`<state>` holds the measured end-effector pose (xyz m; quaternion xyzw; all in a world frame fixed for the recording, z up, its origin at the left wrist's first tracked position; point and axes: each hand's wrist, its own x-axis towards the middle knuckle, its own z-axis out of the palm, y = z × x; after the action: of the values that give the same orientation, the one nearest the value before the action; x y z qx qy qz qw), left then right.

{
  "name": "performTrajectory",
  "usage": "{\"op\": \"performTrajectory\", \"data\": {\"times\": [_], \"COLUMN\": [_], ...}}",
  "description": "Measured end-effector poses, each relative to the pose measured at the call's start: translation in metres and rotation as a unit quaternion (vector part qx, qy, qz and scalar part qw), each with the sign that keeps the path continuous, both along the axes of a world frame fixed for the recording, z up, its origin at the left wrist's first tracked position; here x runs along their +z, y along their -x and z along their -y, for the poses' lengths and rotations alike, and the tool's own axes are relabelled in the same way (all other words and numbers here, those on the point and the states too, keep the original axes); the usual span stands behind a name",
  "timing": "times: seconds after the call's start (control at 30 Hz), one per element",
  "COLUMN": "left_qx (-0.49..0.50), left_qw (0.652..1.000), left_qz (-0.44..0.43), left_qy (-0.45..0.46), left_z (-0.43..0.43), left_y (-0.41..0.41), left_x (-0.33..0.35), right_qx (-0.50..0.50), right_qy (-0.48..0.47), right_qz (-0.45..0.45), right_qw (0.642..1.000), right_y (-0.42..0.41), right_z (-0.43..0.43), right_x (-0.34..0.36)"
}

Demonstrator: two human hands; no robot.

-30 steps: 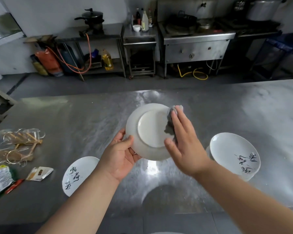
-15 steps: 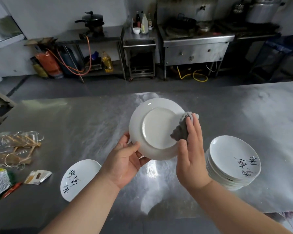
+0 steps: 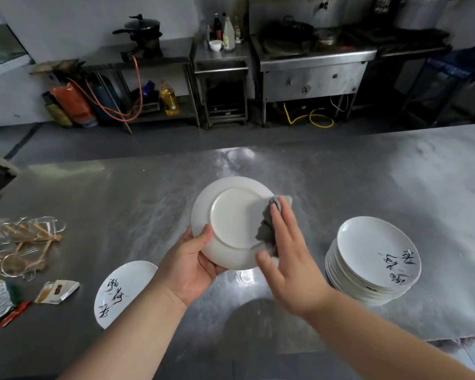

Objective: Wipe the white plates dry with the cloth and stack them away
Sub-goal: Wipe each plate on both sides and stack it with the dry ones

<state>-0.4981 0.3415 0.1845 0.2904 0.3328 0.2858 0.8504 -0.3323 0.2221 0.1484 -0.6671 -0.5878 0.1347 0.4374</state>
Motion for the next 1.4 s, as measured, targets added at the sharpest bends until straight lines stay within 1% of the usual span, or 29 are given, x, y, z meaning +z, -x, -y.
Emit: {"op": "performTrajectory", "data": {"times": [0.1, 0.17, 0.27, 0.33, 0.43, 0.5, 0.57, 0.63, 0.73, 0.83, 1.0, 1.07, 1.2, 1.27, 1.3, 1.4], "left_qx": [0.001, 0.015, 0.030, 0.014, -0.036, -0.058, -0.052, -0.035, 0.004, 0.035, 0.031, 0.035, 0.061, 0.058, 0.046, 0.006], "left_qw": [1.000, 0.999, 0.998, 0.998, 0.998, 0.997, 0.997, 0.998, 0.998, 0.997, 0.998, 0.998, 0.997, 0.997, 0.998, 0.999], "left_qz": [0.021, 0.042, 0.059, 0.061, 0.033, 0.003, -0.021, -0.027, -0.029, -0.015, 0.007, 0.009, 0.014, 0.013, 0.012, 0.006], "left_qy": [0.001, 0.004, 0.017, 0.022, 0.040, 0.058, 0.061, 0.055, 0.049, 0.065, 0.051, 0.048, 0.041, 0.040, 0.036, 0.032], "left_z": [0.006, 0.009, 0.013, 0.015, 0.006, -0.006, -0.013, -0.014, -0.009, -0.003, 0.005, 0.005, 0.003, 0.006, 0.008, 0.007], "left_y": [-0.006, -0.013, -0.021, -0.019, -0.008, -0.002, 0.000, -0.002, -0.008, -0.013, -0.019, -0.023, -0.029, -0.031, -0.030, -0.027], "left_x": [0.002, 0.008, 0.009, 0.006, 0.005, 0.010, 0.012, 0.011, 0.004, -0.003, 0.001, 0.003, -0.001, -0.005, -0.006, -0.005], "right_qx": [-0.030, -0.040, -0.034, -0.037, -0.054, -0.031, -0.001, 0.004, -0.002, 0.016, -0.035, -0.037, -0.020, -0.047, -0.073, -0.145], "right_qy": [0.030, 0.005, -0.027, -0.044, -0.042, -0.044, -0.039, -0.028, -0.004, 0.018, 0.048, 0.041, 0.030, 0.018, 0.013, -0.016], "right_qz": [-0.005, -0.010, -0.050, -0.079, -0.119, -0.102, -0.081, -0.079, -0.069, -0.076, -0.080, -0.077, -0.094, -0.108, -0.129, -0.171], "right_qw": [0.999, 0.999, 0.998, 0.995, 0.990, 0.993, 0.996, 0.996, 0.998, 0.997, 0.995, 0.996, 0.995, 0.993, 0.989, 0.974], "right_y": [-0.028, -0.029, -0.001, 0.004, -0.022, -0.041, -0.047, -0.041, -0.008, 0.013, -0.036, -0.041, 0.002, 0.019, 0.018, -0.011], "right_z": [-0.024, -0.029, -0.013, -0.004, -0.014, -0.026, -0.034, -0.032, -0.008, 0.010, -0.025, -0.030, -0.004, 0.002, -0.002, -0.024], "right_x": [0.023, 0.030, 0.015, 0.003, 0.012, 0.025, 0.031, 0.026, 0.003, -0.011, 0.013, 0.017, -0.004, -0.012, -0.011, 0.007]}}
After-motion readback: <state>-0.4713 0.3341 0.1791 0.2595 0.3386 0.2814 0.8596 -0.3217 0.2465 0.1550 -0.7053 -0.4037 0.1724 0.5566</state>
